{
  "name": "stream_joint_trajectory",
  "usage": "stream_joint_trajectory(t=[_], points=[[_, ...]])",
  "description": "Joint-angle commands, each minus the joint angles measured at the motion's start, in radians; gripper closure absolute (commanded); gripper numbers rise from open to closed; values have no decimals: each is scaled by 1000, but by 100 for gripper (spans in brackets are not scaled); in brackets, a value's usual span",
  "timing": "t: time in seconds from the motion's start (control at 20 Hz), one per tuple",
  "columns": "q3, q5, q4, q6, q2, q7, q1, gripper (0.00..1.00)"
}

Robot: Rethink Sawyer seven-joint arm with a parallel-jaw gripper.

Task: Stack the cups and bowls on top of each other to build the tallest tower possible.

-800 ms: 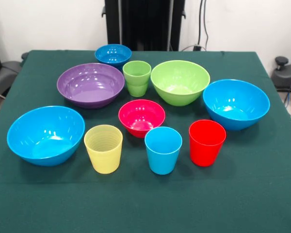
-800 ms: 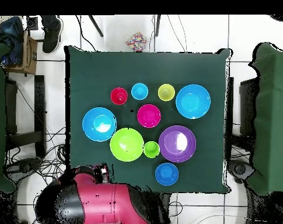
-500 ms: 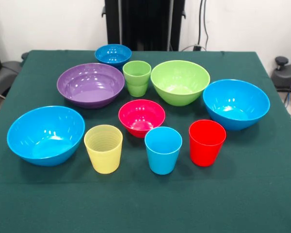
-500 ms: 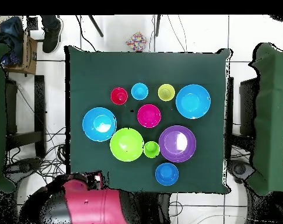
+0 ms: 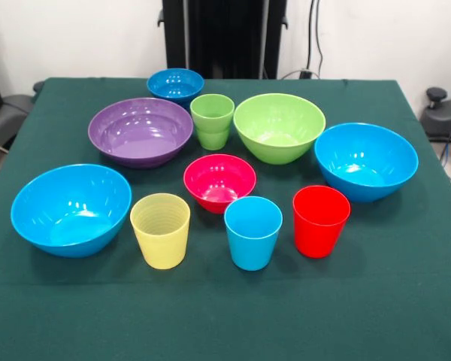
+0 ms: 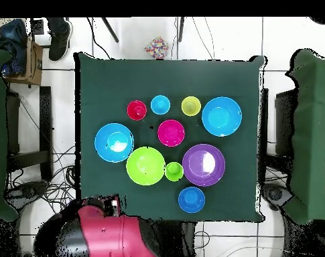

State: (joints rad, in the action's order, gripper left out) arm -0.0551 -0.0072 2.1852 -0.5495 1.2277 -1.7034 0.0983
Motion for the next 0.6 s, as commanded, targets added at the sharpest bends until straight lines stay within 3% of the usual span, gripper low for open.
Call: stream_joint_trajectory(t=[0.05, 0.2, 0.4, 0.6], points=[[56, -51, 164, 391, -362, -221, 20, 0], [71, -47, 169, 482, -429, -194, 6, 0], [71, -46, 171, 530, -475, -176, 9, 0], [39, -32, 156, 568, -518, -178, 47, 0]])
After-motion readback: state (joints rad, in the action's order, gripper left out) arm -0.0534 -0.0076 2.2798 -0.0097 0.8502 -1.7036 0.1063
